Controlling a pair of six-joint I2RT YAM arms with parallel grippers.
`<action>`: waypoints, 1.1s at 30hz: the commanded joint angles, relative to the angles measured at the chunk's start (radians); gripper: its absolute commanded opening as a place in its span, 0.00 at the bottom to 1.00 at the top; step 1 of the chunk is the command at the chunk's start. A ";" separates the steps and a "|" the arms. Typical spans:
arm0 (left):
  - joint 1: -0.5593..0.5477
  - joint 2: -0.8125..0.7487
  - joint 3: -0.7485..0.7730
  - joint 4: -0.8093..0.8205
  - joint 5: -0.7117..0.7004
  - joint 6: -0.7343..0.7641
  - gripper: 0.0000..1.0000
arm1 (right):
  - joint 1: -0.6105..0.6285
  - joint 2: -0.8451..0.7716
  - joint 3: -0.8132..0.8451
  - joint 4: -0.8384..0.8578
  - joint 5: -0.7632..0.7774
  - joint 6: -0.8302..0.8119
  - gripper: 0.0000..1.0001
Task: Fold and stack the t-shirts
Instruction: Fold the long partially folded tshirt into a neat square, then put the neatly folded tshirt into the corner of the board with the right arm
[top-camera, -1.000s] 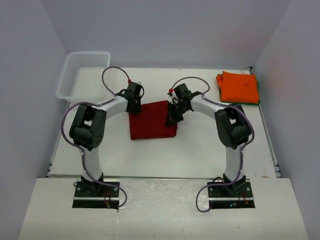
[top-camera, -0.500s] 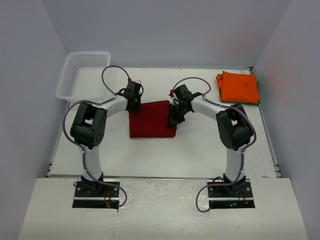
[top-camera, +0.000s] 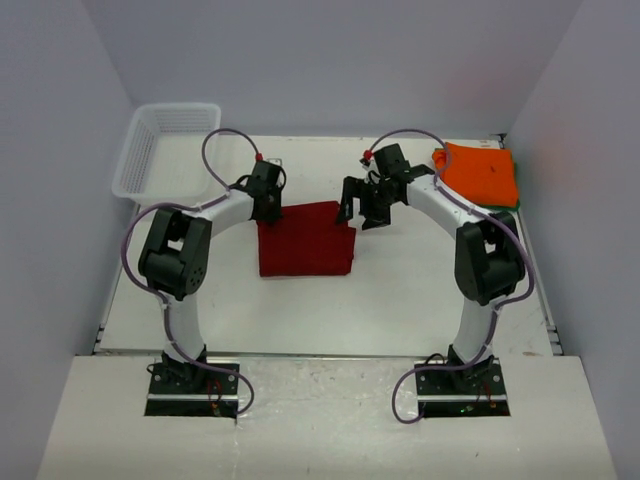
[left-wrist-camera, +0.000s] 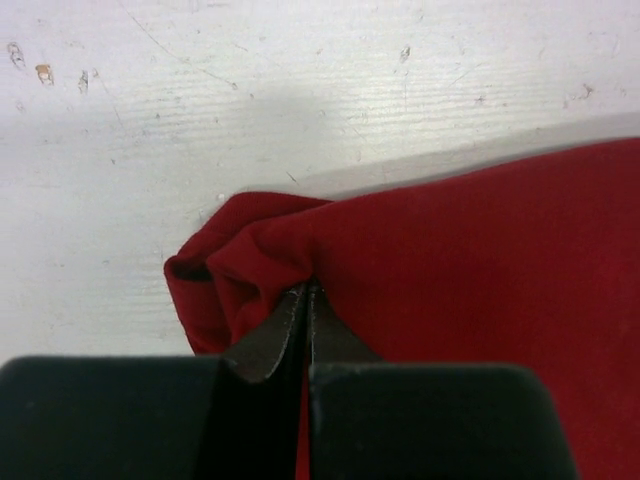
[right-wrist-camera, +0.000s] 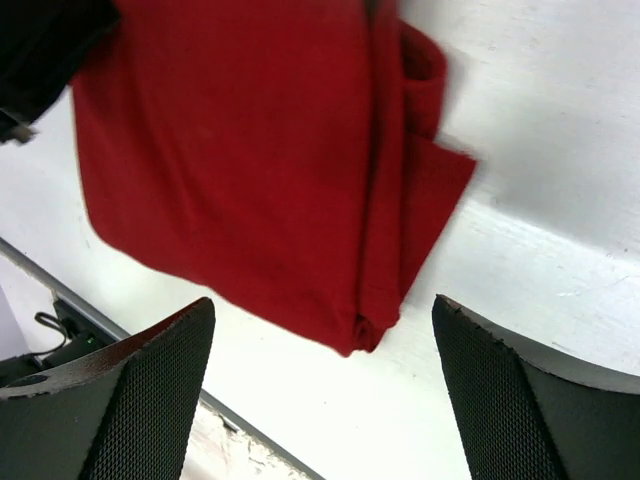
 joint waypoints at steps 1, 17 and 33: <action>0.011 -0.052 0.058 0.001 0.003 0.025 0.00 | -0.017 0.053 0.009 -0.018 -0.071 -0.014 0.89; 0.011 0.082 0.063 0.001 0.009 0.008 0.00 | -0.025 0.174 -0.149 0.132 -0.232 0.073 0.85; 0.011 0.083 -0.014 0.029 0.022 -0.012 0.00 | 0.006 0.298 -0.043 0.171 -0.320 0.120 0.74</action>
